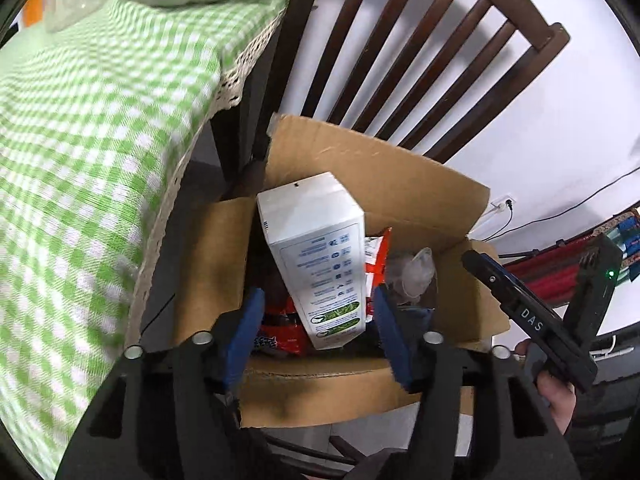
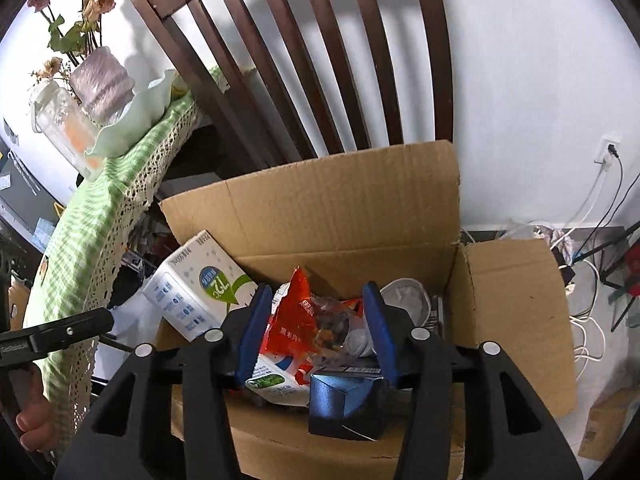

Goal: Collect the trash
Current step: 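Open both tools to drop the packet and cup into the box, then move both tools back over the table toward the gold snack pouch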

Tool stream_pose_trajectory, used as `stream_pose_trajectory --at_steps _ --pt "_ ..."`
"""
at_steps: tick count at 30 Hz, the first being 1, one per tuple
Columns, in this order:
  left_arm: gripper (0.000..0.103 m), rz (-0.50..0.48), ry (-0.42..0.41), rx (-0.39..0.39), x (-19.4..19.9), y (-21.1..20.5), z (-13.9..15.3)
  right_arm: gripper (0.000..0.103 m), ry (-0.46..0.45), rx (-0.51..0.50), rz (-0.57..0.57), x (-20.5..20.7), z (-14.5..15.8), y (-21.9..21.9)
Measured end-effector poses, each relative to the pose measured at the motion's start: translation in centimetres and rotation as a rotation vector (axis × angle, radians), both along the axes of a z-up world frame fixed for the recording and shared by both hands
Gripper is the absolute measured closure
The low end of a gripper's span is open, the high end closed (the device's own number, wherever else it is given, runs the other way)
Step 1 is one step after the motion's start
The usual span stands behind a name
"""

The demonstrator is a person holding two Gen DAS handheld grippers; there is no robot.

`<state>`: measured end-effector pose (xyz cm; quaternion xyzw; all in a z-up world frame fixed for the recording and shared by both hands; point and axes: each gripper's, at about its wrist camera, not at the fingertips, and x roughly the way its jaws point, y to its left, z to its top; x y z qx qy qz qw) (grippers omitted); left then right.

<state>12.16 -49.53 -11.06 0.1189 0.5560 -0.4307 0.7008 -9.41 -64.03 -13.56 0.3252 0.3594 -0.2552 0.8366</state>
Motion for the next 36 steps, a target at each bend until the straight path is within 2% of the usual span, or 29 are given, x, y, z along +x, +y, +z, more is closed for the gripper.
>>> stream_pose_trajectory --at_steps 9,14,16,22,25,28,33,36 --pt "0.041 -0.062 -0.069 -0.054 -1.1 2.0 3.5 0.053 -0.009 -0.039 -0.003 -0.5 1.6 1.1" --pt "0.033 -0.082 -0.109 -0.135 -1.4 3.3 6.1 0.048 -0.003 -0.08 0.0 -0.3 3.0 1.9" --pt "0.032 -0.088 -0.128 -0.153 -1.4 3.6 7.0 0.047 0.006 -0.099 0.004 0.0 3.6 2.3" --pt "0.032 -0.082 -0.2 -0.217 0.7 5.0 10.4 0.047 0.014 -0.166 0.02 1.5 6.3 3.8" --pt "0.031 -0.024 -0.252 -0.257 3.7 7.0 12.7 0.047 0.011 -0.202 0.031 2.3 7.7 5.0" --pt "0.027 0.051 -0.254 -0.312 6.9 9.8 14.1 0.047 0.025 -0.239 0.043 3.6 9.0 6.4" --pt "0.027 0.197 -0.265 -0.315 13.0 15.5 15.7 0.047 -0.029 -0.265 0.072 6.0 10.4 9.2" --pt "0.027 0.287 -0.286 -0.336 16.5 20.1 16.6 0.047 -0.022 -0.281 0.117 8.4 10.8 10.8"
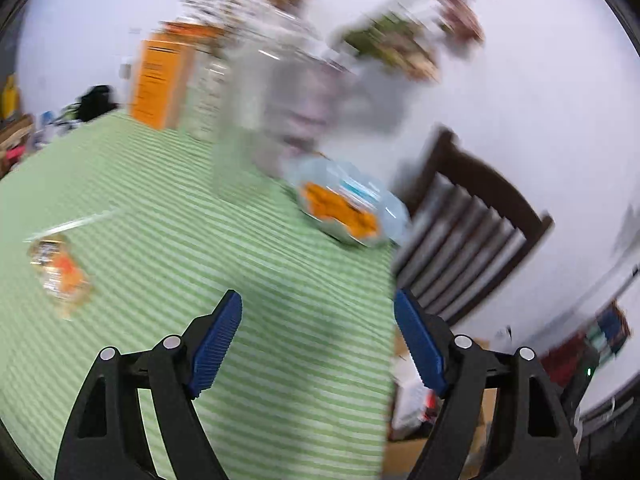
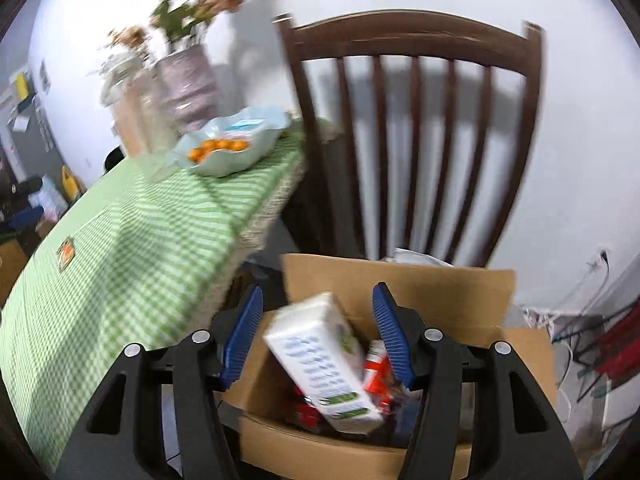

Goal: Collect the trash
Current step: 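Move both tools back over the table toward the gold snack pouch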

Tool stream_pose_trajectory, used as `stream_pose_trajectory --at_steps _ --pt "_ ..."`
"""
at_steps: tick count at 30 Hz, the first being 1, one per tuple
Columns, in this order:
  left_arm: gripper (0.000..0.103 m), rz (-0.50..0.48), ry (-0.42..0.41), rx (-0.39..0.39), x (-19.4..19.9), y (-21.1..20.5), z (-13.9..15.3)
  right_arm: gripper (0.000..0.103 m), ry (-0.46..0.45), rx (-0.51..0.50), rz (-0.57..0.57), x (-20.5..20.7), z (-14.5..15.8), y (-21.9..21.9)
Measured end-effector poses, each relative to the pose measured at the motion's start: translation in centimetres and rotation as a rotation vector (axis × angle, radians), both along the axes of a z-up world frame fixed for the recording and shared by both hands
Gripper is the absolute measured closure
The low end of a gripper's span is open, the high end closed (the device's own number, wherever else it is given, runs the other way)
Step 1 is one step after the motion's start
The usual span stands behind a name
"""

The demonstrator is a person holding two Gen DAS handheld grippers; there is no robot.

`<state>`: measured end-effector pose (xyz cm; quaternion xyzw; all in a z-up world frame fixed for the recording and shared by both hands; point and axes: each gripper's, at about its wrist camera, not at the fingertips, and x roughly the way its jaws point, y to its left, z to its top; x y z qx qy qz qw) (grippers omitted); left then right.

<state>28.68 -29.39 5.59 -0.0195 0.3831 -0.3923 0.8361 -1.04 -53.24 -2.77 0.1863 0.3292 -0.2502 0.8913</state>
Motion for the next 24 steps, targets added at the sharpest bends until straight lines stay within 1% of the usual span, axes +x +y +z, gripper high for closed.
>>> stream_pose_trajectory --at_steps 2,4,6,8,9,12,15,17,19,21,24 --pt "0.027 0.067 -0.012 0.016 2.4 3.1 0.3 0.047 0.003 -0.02 0.042 2.1 0.5 1.5" --pt "0.027 0.161 -0.018 0.062 5.1 6.0 0.6 0.047 -0.011 -0.036 0.086 4.4 1.2 2.9" --pt "0.027 0.29 -0.058 0.096 7.6 10.0 1.0 0.045 -0.022 -0.048 0.141 7.4 1.9 4.7" --pt "0.027 0.386 -0.061 0.099 9.2 13.5 1.1 0.043 -0.031 -0.055 0.203 10.1 2.5 6.4" --pt "0.027 0.439 -0.046 0.087 10.2 16.0 1.0 0.041 -0.034 -0.06 0.246 11.8 2.9 7.6" --pt "0.027 0.578 -0.012 0.067 12.0 21.4 0.4 0.038 -0.035 -0.088 0.39 17.3 3.5 12.0" --pt "0.027 0.65 0.019 0.049 12.8 25.0 -0.3 0.035 -0.035 -0.096 0.548 23.1 3.5 17.3" --pt "0.027 0.691 0.045 0.024 13.3 27.2 -1.0 0.035 -0.018 -0.096 0.658 27.4 3.0 21.3" --pt "0.027 0.711 0.072 0.003 13.6 28.7 -1.8 0.035 0.009 -0.091 0.74 30.8 2.2 24.3" --pt "0.027 0.721 0.092 0.001 14.0 29.3 -2.4 0.035 0.047 -0.108 0.815 34.0 1.2 27.3" --pt "0.027 0.731 0.088 0.031 14.1 29.9 -3.1 0.035 0.08 -0.111 0.869 37.4 0.1 29.9"
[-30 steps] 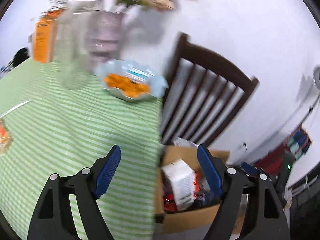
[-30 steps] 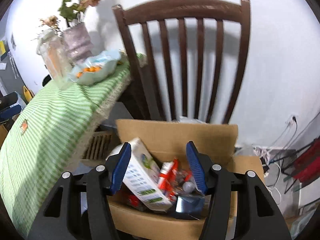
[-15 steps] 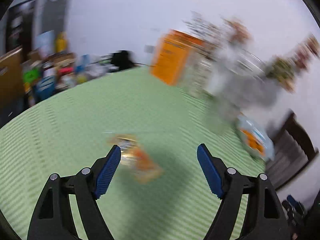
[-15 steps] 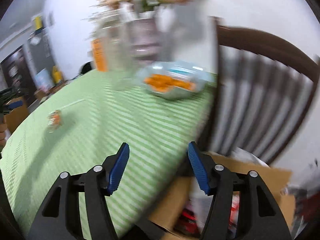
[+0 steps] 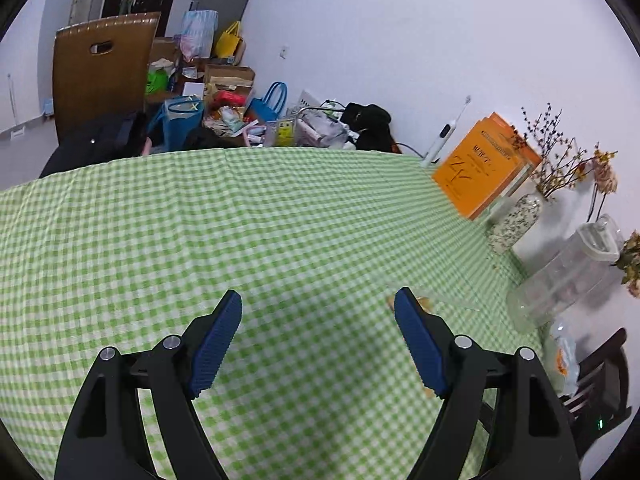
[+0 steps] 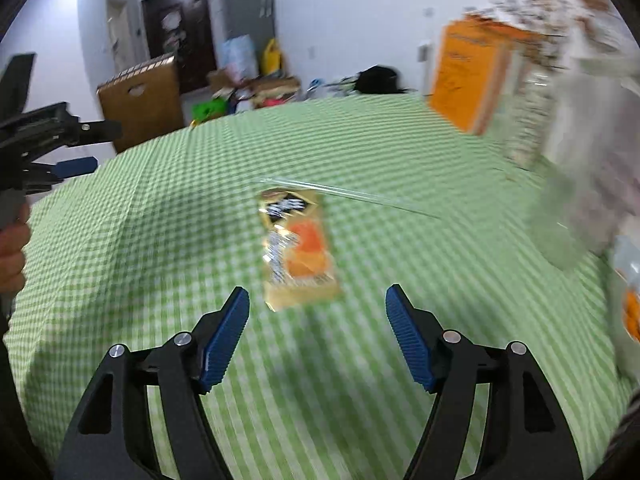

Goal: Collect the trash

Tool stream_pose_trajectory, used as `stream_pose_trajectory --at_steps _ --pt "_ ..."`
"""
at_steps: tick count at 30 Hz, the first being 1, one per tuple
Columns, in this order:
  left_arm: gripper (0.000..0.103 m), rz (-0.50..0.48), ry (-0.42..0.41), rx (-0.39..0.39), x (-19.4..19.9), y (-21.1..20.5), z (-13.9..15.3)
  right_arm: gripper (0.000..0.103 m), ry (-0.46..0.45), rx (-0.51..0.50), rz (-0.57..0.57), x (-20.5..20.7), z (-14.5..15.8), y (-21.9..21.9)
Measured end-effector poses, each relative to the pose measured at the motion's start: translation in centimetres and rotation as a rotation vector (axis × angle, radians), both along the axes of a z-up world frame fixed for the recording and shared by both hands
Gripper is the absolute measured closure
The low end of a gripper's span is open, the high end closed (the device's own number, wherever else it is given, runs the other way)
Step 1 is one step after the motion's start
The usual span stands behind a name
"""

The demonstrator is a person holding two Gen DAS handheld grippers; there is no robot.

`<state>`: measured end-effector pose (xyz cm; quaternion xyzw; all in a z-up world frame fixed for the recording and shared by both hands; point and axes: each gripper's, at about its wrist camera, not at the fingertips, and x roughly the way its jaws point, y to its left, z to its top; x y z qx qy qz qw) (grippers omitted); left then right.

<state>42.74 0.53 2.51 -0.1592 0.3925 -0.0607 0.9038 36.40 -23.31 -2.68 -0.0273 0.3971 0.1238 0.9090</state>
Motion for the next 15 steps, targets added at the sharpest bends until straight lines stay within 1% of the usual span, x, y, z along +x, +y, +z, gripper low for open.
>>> stream_pose_trajectory --at_steps 4,9,13,15 --pt "0.027 0.022 0.019 0.016 0.9 0.1 -0.9 0.035 0.029 -0.023 0.014 3.9 -1.6 2.2" --pt "0.027 0.055 0.033 0.009 1.3 0.6 -1.6 0.035 0.05 -0.056 0.053 7.4 -2.9 4.7" --pt "0.027 0.068 0.043 0.018 1.7 0.7 -2.1 0.035 0.068 -0.065 0.041 9.0 -4.1 5.2" --pt "0.027 0.065 0.048 0.025 1.8 0.5 -2.3 0.035 0.068 -0.033 0.04 9.3 -4.5 4.6"
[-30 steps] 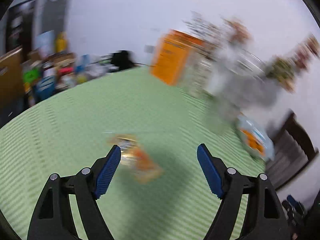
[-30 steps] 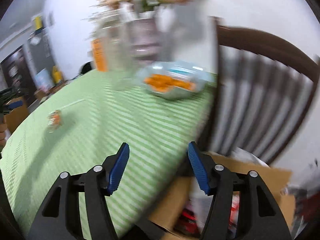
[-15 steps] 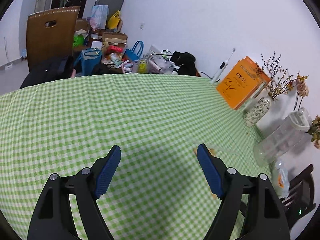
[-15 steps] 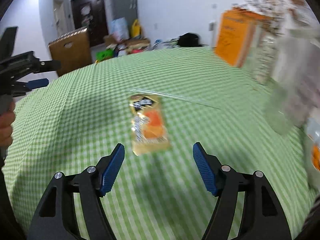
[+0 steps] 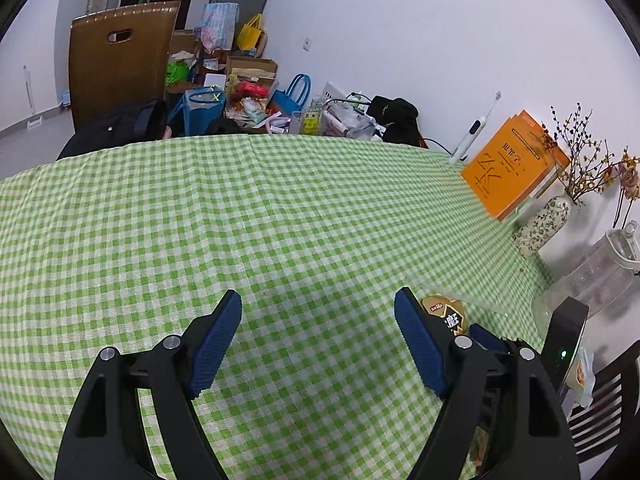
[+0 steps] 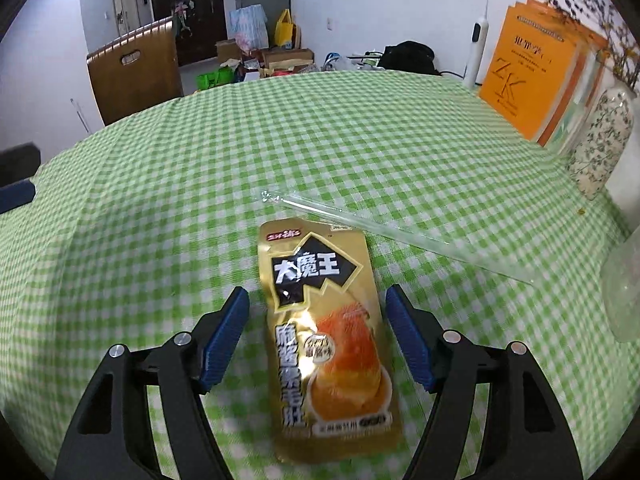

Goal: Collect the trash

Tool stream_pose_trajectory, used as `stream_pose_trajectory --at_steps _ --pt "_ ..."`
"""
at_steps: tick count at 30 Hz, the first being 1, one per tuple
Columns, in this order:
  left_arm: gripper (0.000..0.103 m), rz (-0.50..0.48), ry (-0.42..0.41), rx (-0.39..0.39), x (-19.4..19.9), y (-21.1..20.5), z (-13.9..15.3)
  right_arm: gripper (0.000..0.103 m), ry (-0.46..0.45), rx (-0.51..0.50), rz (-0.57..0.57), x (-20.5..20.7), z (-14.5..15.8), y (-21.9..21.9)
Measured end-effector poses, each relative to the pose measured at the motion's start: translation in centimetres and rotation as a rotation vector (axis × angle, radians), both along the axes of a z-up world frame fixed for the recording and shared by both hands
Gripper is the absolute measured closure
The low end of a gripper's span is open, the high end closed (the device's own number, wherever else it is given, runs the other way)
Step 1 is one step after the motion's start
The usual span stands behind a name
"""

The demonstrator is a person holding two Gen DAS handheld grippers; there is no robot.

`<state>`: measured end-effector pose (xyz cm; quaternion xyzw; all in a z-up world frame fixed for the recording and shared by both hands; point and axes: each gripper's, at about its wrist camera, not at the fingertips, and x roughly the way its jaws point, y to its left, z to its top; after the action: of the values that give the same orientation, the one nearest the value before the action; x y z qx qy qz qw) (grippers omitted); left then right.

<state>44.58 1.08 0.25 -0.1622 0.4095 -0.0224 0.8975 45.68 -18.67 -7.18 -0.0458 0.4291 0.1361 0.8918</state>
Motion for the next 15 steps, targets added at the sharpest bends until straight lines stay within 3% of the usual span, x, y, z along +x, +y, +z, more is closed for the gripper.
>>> stream_pose_trajectory --at_steps 2,9,12,15 --pt "0.027 0.002 0.006 0.019 0.2 -0.4 -0.3 0.035 -0.001 0.032 0.0 -0.2 0.0 -0.4" --pt "0.027 0.007 0.035 0.071 0.8 -1.6 -1.1 0.061 0.004 0.011 0.04 -1.9 0.3 -0.3" --pt "0.027 0.003 0.033 0.083 0.8 -2.0 -1.2 0.067 0.011 0.023 0.045 -2.4 0.5 -0.7" --pt "0.027 -0.006 0.031 0.085 0.8 -2.4 -1.3 0.07 0.014 0.12 0.025 -2.6 0.8 -2.0"
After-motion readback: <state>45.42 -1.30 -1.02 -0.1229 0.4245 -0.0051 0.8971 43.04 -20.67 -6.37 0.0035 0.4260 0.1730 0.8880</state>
